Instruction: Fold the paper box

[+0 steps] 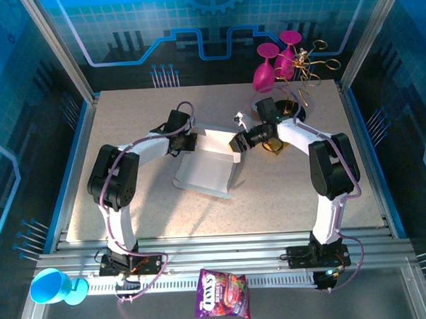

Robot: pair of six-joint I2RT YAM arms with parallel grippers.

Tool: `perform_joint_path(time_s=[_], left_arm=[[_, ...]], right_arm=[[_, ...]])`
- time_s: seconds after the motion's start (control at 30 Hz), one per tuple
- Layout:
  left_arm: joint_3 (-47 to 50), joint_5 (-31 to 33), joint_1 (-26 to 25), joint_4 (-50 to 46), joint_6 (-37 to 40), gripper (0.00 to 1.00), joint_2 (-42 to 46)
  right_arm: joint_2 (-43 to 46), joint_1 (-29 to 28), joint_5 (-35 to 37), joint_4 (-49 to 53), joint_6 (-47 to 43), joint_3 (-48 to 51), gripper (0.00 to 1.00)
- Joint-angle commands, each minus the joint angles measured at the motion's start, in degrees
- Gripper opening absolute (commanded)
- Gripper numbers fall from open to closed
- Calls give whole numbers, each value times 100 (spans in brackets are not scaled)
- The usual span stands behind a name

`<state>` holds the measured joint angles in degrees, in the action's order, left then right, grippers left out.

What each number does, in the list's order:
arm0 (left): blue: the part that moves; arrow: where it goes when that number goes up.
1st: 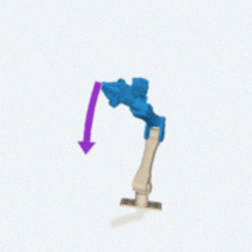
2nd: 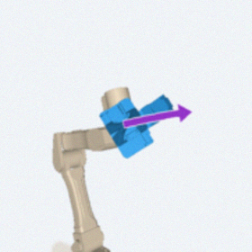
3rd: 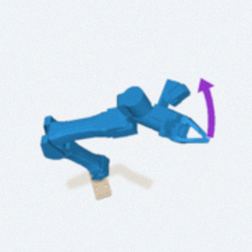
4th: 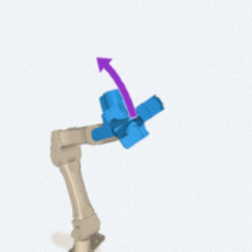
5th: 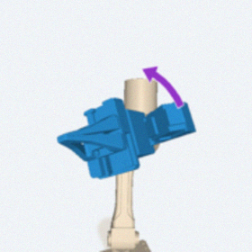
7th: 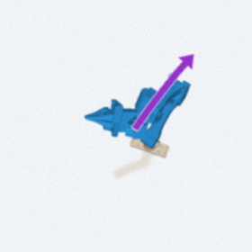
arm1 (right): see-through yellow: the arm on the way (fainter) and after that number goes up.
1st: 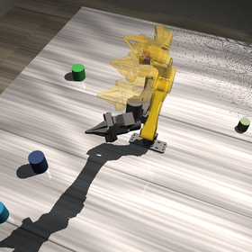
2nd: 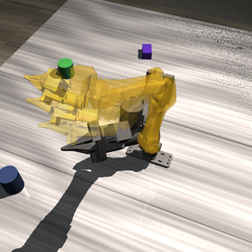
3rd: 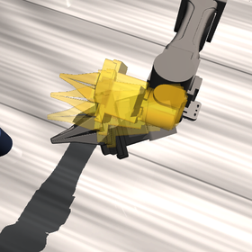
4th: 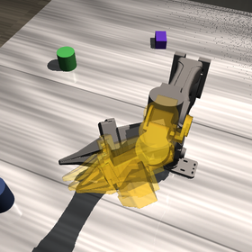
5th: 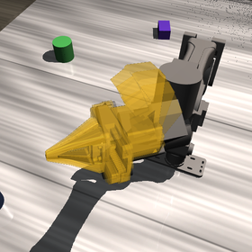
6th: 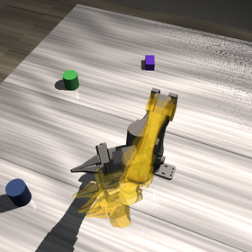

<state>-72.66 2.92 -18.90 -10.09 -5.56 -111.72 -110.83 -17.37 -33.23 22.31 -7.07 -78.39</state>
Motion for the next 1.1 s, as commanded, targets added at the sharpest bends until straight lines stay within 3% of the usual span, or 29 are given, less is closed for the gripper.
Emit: perform_joint_path(time_s=[0.0, 0.1, 0.3, 0.53, 0.67, 0.77, 1.07], left_arm=[[-32, -398, -1, -507, 35, 0, -288], [-114, -416, 26, -631, -27, 0, -316], [-189, -376, 51, -758, -90, 0, -333], [-245, -43, 44, -999, -417, 0, -267], [-174, 69, 36, -1063, -728, 0, -220], [-92, 218, 9, -1089, -890, 0, -200], [-119, 429, -4, -1305, -1026, 0, -251]], right_arm=[[42, -115, 40, -155, 95, 48, 45], [91, -125, -23, -202, 127, 132, 47], [252, -182, 208, -439, 332, 310, 37], [501, -516, 1731, -739, 656, 620, 30], [496, -680, 2198, -836, 862, 678, 29], [529, -724, 2118, -941, 972, 732, 41], [931, -523, 1193, -1425, 1179, 1319, 48]])
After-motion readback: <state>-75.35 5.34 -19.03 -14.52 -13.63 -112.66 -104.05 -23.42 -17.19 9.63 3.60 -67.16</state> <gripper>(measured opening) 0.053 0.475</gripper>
